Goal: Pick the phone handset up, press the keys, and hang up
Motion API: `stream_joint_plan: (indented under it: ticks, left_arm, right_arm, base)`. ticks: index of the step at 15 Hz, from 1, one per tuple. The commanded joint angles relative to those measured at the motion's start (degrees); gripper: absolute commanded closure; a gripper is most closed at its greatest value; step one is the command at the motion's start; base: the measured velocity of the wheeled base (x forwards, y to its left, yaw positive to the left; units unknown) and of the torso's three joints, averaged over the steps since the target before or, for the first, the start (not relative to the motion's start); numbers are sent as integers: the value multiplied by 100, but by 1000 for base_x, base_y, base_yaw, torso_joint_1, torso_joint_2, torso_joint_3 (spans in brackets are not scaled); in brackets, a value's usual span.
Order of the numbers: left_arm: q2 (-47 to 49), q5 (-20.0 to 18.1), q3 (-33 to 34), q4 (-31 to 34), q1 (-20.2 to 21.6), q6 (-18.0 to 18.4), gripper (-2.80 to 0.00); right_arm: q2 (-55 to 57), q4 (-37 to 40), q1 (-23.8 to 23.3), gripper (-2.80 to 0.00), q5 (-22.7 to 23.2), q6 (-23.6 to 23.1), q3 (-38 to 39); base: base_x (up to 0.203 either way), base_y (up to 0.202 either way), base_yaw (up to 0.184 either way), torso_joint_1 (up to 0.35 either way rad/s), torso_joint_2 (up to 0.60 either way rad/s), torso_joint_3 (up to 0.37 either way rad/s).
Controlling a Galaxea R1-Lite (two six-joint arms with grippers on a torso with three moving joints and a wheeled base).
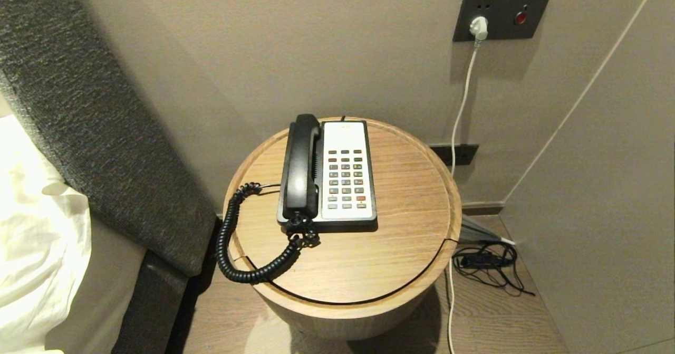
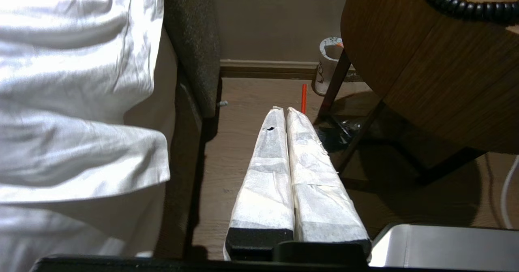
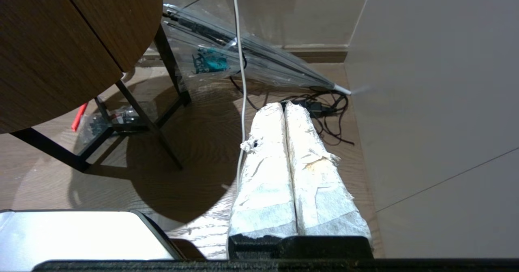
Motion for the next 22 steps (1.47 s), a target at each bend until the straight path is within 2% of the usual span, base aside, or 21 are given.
stream_joint_plan:
  ticks: [1, 4, 5, 7, 8, 11, 13, 15, 22]
  left_arm:
    - [9, -27, 56, -4, 2, 252, 0]
    - [9, -227, 221, -382, -7, 836, 0]
    - [9, -211, 254, -431, -2, 656, 0]
    - [9, -92, 381, -833, 1, -78, 0]
    - [9, -67, 416, -895, 2, -107, 0]
    - [9, -62, 403, -842, -7, 144, 0]
    - [12, -147, 410, -829, -7, 877, 0]
    - [10, -141, 408, -818, -7, 431, 0]
    - [9, -163, 416, -852, -7, 378, 0]
  right_arm:
    - [21, -1, 1, 0, -8, -12, 2]
    - [21, -10, 1, 0, -5, 2, 2]
    - [21, -10, 1, 0, 1, 19, 2]
    - [21, -19, 1, 0, 0, -12, 2]
    - [21, -19, 1, 0, -7, -15, 2]
    - [21, -19, 1, 0, -8, 21, 2]
    - [21, -1, 1, 0, 10, -11, 2]
    - [21, -14, 1, 0, 3, -22, 2]
    - [12, -19, 1, 0, -26, 75, 2]
  base:
    - [0, 0, 0, 0, 0, 0]
    - [0, 0, 0, 0, 0, 0]
    - [0, 0, 0, 0, 0, 0]
    - [0, 0, 0, 0, 0, 0]
    - [0, 0, 0, 0, 0, 0]
    - [0, 0, 0, 0, 0, 0]
    - [0, 0, 0, 0, 0, 0]
    - [0, 0, 0, 0, 0, 0]
    - [0, 0, 0, 0, 0, 0]
